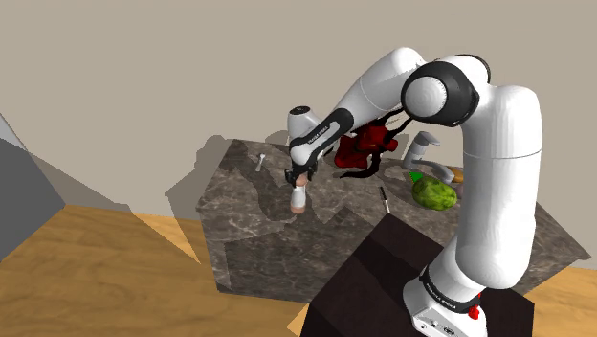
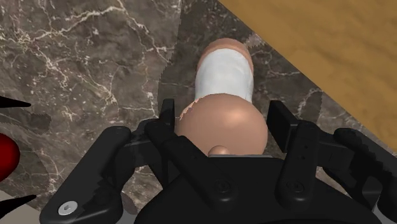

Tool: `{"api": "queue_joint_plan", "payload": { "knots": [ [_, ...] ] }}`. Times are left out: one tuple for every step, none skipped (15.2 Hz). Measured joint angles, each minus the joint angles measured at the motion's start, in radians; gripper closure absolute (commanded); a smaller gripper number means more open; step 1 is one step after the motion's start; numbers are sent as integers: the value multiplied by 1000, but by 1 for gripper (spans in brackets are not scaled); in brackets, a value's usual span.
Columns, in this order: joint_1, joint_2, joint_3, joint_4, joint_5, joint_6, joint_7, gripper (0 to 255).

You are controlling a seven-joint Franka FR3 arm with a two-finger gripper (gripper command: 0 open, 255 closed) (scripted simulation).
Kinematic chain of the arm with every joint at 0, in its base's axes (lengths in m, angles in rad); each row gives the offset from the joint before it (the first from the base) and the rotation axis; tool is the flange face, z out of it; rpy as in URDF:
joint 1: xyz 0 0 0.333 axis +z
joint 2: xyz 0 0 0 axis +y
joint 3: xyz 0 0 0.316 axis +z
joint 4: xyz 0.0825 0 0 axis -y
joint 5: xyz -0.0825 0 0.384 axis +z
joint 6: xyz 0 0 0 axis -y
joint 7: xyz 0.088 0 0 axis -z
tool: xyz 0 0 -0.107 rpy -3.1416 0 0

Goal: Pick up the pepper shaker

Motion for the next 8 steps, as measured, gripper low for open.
{"api": "queue_joint_plan", "payload": {
  "knots": [
    [0,-12,1,-3,1,-10,-2,255],
    [0,-23,1,-5,2,-19,-3,255],
    [-1,-35,2,-5,4,-30,-7,255],
    [-1,-44,2,-5,5,-39,-8,255],
    [-2,-55,3,-7,5,-47,-10,255],
    [-2,-65,3,-7,7,-58,-12,255],
    [-2,-75,4,-5,8,-69,-15,255],
    [-2,-85,4,-4,9,-80,-17,255]
  ]
}}
